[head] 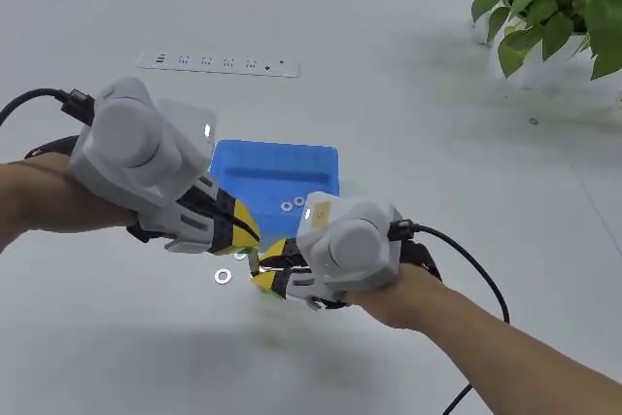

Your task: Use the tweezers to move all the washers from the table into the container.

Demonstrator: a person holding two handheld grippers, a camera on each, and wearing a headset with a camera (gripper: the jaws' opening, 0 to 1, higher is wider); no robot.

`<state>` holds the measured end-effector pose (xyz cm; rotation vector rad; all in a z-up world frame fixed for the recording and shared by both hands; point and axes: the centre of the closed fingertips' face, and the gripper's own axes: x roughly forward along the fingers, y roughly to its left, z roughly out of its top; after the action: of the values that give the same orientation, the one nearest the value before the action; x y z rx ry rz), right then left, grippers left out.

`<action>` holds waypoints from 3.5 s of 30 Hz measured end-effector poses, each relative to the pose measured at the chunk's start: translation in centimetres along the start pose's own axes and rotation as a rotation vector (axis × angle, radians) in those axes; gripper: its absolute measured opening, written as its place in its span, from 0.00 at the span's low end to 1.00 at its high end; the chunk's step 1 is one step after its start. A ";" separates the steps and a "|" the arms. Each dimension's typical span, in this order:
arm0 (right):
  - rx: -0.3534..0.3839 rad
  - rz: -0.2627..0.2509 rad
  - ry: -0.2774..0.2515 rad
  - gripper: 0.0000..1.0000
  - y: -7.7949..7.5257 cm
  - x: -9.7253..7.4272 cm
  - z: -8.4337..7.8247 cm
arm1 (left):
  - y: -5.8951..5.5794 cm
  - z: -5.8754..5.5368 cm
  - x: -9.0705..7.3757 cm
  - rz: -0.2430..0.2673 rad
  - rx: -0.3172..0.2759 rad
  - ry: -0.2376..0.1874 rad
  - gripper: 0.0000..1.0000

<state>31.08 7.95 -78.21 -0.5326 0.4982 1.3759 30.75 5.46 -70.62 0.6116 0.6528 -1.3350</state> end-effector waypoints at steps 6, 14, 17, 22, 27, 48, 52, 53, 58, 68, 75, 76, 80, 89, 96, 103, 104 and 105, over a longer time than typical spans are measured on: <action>-0.002 0.003 -0.011 0.13 -0.2 -0.3 0.4 | 0.4 0.1 0.1 -0.003 -0.015 -0.004 0.05; 0.009 0.004 -0.024 0.12 -0.2 -0.2 0.5 | 0.4 -0.1 0.0 -0.009 -0.021 0.001 0.05; 0.010 0.006 -0.023 0.11 -0.1 -0.2 0.4 | 0.4 -0.2 0.0 -0.008 -0.020 0.000 0.05; 0.025 0.011 -0.020 0.10 -0.1 -0.3 0.4 | 0.2 0.0 0.2 -0.012 -0.013 0.000 0.05; 0.027 0.011 -0.016 0.10 0.0 -0.4 0.3 | 0.0 0.2 0.3 -0.019 -0.005 0.000 0.05; 0.001 0.011 -0.023 0.10 0.0 -1.4 1.7 | -0.1 1.1 -1.0 -0.019 0.032 0.027 0.05; -0.005 0.009 -0.020 0.10 -0.1 -1.8 2.0 | 0.0 1.5 -1.4 -0.023 0.040 0.032 0.05; -0.006 0.009 -0.020 0.10 -0.1 -1.9 2.1 | 0.0 1.6 -1.5 -0.024 0.042 0.031 0.05; -0.012 0.009 -0.023 0.10 -0.5 -2.3 2.8 | 0.4 2.2 -2.0 -0.027 0.052 0.033 0.05; -0.032 -0.004 -0.030 0.10 -2.0 -3.1 4.1 | 1.6 3.4 -3.0 -0.021 0.068 0.027 0.05; -0.046 -0.017 -0.031 0.10 -3.2 -3.5 4.8 | 2.6 4.0 -3.4 -0.012 0.080 0.023 0.05; -0.047 -0.019 -0.033 0.10 -3.4 -3.6 4.9 | 2.8 4.2 -3.5 -0.009 0.083 0.023 0.05; -0.049 -0.031 -0.040 0.10 -4.3 -3.7 5.3 | 3.7 4.6 -3.8 -0.002 0.092 0.022 0.05; -0.065 -0.047 -0.040 0.10 -6.3 -3.9 5.9 | 5.6 5.1 -4.1 0.015 0.115 0.025 0.05; -0.065 -0.050 -0.048 0.10 -8.1 -3.3 6.0 | 7.1 5.0 -3.8 0.032 0.126 0.029 0.05; -0.056 -0.045 -0.045 0.10 -9.2 -2.4 5.3 | 8.3 4.3 -3.0 0.045 0.121 0.038 0.05; -0.055 -0.042 -0.043 0.10 -9.4 -2.2 5.1 | 8.4 4.1 -2.9 0.044 0.120 0.039 0.05; -0.055 -0.041 -0.041 0.10 -9.4 -2.0 5.0 | 8.6 4.0 -2.7 0.044 0.118 0.041 0.05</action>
<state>40.28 8.41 -72.43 -0.5553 0.4153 1.3619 39.23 5.51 -65.72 0.7463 0.5933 -1.3296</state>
